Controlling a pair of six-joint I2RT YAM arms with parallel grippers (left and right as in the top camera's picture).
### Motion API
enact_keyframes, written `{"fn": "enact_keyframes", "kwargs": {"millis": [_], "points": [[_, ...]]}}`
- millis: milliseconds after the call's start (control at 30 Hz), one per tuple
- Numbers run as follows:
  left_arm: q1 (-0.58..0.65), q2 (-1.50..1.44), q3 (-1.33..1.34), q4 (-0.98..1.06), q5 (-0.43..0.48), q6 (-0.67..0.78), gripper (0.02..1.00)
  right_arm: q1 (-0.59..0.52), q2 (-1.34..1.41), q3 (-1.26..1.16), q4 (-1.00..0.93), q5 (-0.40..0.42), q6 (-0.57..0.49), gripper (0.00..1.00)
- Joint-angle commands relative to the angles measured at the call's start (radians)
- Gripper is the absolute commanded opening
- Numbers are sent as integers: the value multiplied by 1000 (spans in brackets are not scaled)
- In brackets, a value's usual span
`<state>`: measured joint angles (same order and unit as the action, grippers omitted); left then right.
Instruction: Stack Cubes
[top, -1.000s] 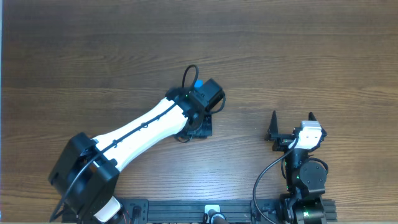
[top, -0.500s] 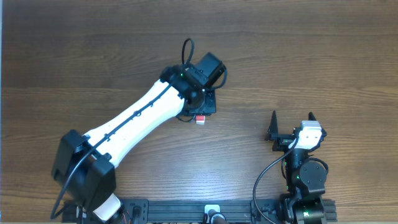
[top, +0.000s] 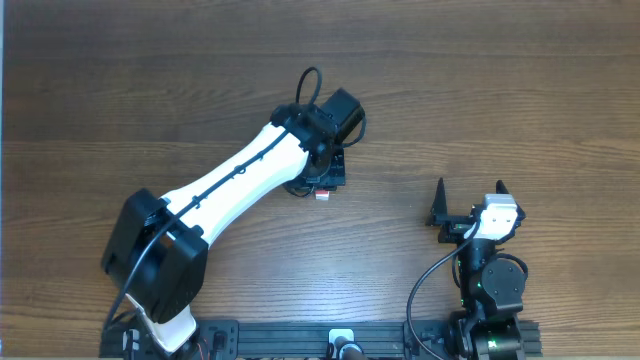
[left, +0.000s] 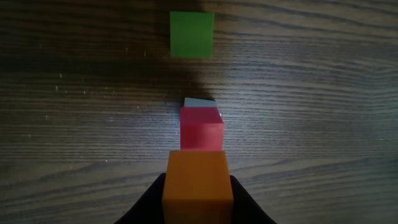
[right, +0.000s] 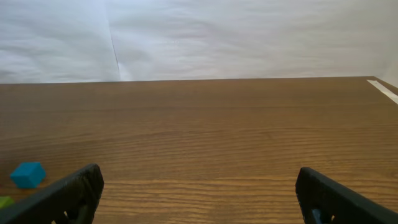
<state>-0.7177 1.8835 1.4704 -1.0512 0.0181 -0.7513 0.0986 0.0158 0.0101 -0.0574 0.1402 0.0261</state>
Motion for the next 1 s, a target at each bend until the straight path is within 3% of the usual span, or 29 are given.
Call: {"fn": "enact_keyframes", "kwargs": {"millis": [33,1000], "points": [[2,19,19,0,-11,11,200,-5,-10,-5,-3,-1,2,993],[3,62,19,38,0,10,207,-5,-10,-5,-3,0,2,991]]}}
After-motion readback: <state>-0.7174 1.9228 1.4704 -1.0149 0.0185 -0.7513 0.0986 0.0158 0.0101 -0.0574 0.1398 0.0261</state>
